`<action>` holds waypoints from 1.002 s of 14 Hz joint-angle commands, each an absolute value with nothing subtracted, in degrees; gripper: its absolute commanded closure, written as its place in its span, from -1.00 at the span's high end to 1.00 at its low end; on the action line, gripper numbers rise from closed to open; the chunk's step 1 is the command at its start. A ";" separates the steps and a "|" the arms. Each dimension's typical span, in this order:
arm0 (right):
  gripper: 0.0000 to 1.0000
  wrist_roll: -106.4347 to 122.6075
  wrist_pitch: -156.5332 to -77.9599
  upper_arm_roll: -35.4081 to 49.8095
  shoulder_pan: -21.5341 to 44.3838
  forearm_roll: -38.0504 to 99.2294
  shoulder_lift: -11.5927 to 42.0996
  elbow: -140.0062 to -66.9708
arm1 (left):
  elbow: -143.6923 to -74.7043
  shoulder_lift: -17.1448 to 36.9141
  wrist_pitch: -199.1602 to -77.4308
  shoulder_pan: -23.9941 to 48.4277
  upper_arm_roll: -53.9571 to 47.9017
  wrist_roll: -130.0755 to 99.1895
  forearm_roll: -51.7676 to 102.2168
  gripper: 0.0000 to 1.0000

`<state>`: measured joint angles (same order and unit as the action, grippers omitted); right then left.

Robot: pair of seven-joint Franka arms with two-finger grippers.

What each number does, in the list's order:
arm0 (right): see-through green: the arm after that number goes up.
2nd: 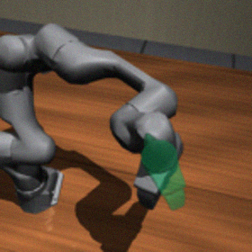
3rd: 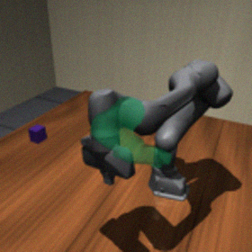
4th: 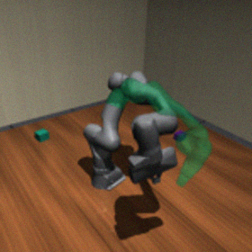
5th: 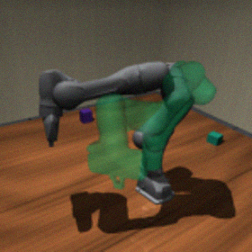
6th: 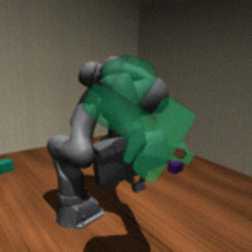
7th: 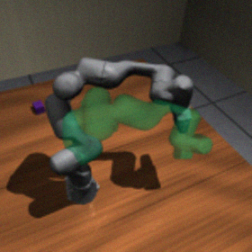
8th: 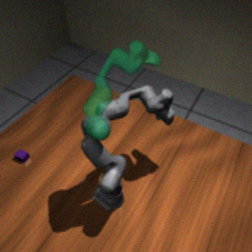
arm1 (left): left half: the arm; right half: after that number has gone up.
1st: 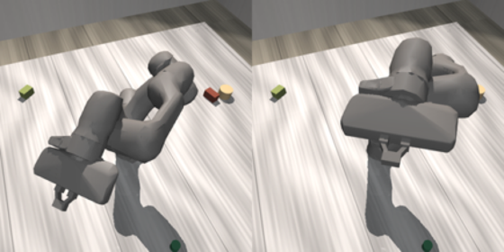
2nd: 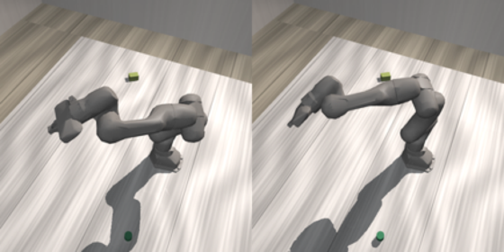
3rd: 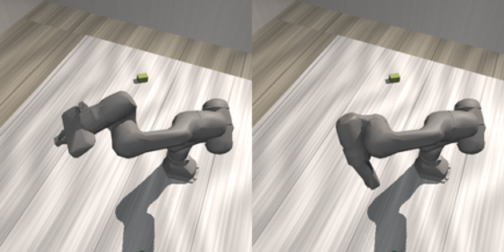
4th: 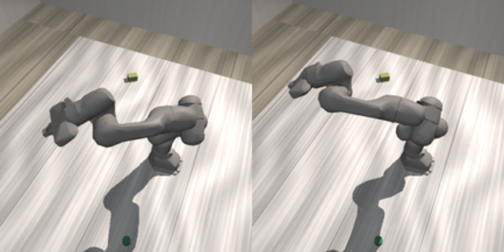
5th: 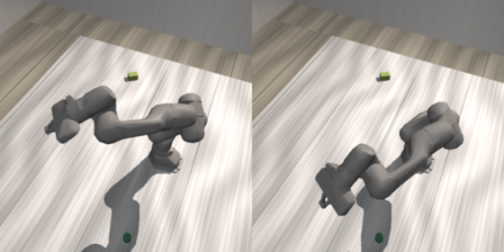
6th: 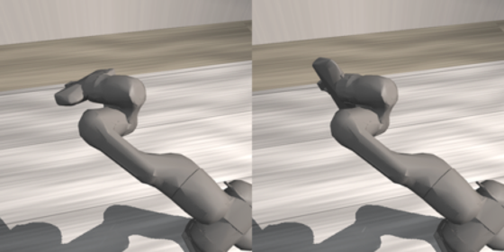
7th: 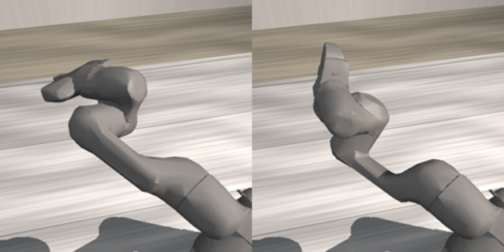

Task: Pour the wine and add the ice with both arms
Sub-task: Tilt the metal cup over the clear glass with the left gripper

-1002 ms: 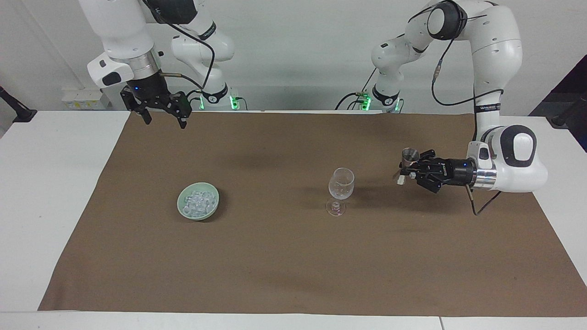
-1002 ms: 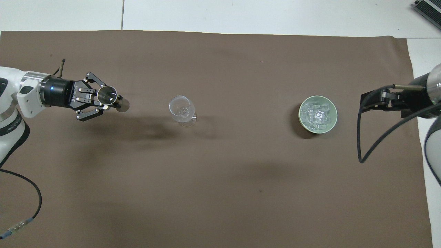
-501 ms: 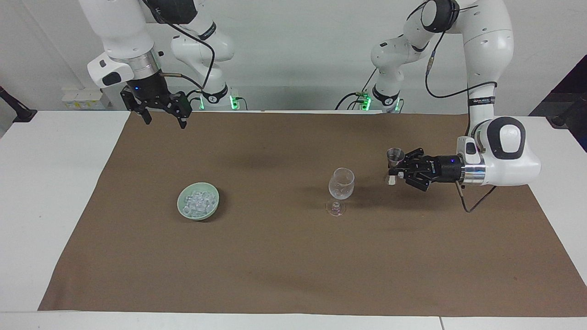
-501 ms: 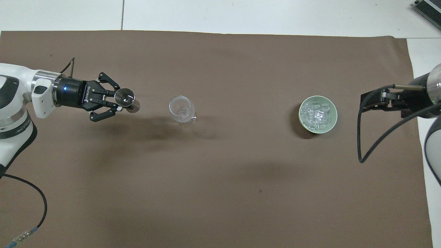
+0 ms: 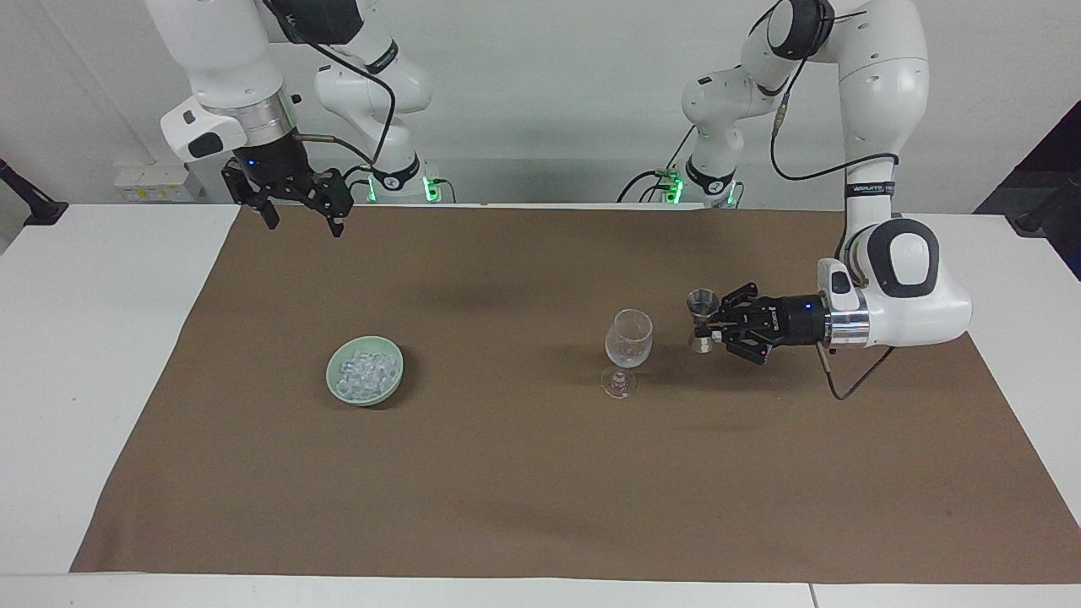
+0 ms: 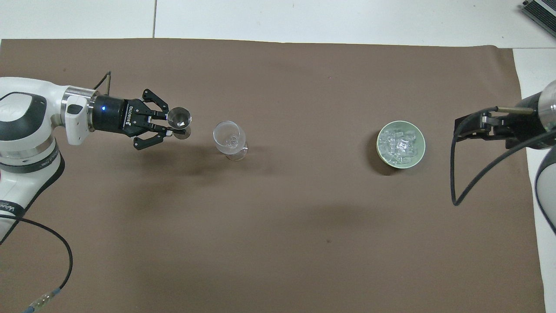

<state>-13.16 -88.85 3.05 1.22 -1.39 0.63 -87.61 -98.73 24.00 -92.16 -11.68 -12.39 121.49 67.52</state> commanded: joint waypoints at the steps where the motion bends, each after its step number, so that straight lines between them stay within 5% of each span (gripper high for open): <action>1: 1.00 -12.30 -88.51 3.43 0.44 -0.44 0.97 -86.92 | -100.46 21.54 -94.65 -10.20 -11.16 118.76 66.97 -1.00; 14: 1.00 -12.30 -88.51 3.43 0.44 -0.44 1.05 -86.92 | -100.02 20.04 -99.93 -6.51 -11.07 113.30 60.30 -1.00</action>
<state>-13.16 -88.85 3.05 1.22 -1.39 0.63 -87.61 -98.71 22.66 -98.11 -8.15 -12.30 115.66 61.79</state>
